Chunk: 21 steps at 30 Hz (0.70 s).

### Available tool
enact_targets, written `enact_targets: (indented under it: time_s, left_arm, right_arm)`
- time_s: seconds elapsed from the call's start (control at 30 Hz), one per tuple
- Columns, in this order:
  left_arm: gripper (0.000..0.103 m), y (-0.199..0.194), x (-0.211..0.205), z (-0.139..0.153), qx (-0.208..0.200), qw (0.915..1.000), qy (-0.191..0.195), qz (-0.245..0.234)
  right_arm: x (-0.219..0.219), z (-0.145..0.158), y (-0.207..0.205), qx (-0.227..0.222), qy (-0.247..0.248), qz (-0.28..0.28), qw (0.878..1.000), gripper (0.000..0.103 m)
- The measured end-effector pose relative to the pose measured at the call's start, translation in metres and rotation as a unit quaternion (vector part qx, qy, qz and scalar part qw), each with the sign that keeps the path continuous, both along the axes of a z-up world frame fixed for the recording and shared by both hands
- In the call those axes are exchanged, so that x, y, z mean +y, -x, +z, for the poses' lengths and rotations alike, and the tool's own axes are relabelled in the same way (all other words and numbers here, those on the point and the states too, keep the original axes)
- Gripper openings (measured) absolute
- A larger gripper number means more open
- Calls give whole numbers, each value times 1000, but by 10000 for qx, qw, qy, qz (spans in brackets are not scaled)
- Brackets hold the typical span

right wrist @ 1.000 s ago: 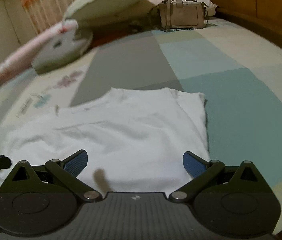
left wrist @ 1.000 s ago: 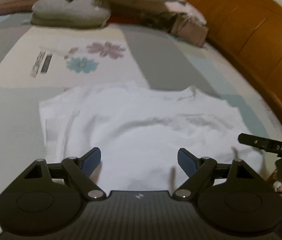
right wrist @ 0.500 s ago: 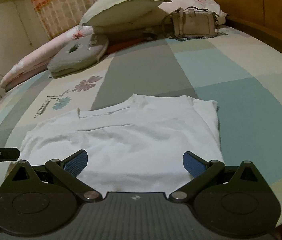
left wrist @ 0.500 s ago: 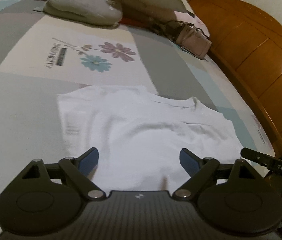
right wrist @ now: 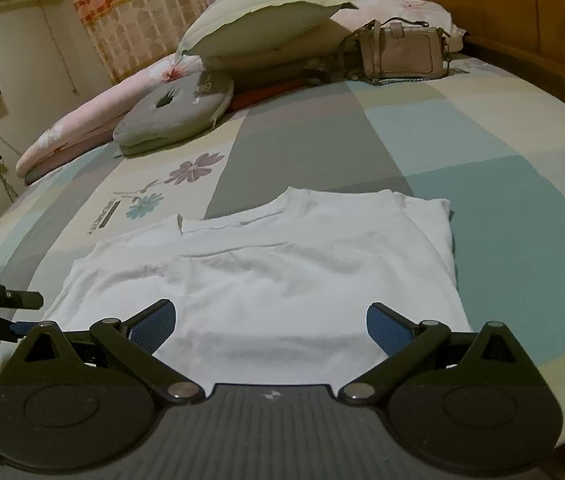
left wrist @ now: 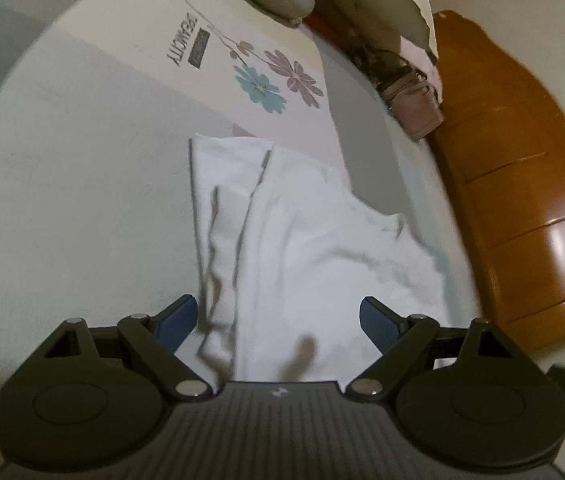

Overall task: Fold clothes
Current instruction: 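Roll the left gripper and close it on the white shirt's side edge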

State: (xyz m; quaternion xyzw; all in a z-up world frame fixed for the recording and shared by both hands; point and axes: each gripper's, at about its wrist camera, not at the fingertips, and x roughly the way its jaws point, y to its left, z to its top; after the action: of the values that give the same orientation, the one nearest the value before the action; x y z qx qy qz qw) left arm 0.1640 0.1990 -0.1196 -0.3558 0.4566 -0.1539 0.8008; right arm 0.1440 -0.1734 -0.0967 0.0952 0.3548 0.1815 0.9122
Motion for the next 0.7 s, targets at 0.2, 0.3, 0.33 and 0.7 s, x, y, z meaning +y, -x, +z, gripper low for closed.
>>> enact_targets:
  time_s: [0.2, 0.3, 0.33, 0.7]
  left_arm:
    - [88, -37, 10, -12, -128, 9988, 461, -49]
    - [89, -53, 11, -15, -178, 9980, 598, -107]
    - [89, -57, 12, -16, -192, 9977, 631, -130]
    - [89, -14, 12, -21, 0, 9944, 954, -457]
  right_arm:
    - [0, 1, -1, 16, -28, -56, 10000, 103]
    - [3, 2, -2, 30, -19, -64, 10000, 103]
    - [4, 2, -2, 33, -8, -61, 10000, 103]
    - [10, 0, -1, 137, 57, 130, 9998, 103]
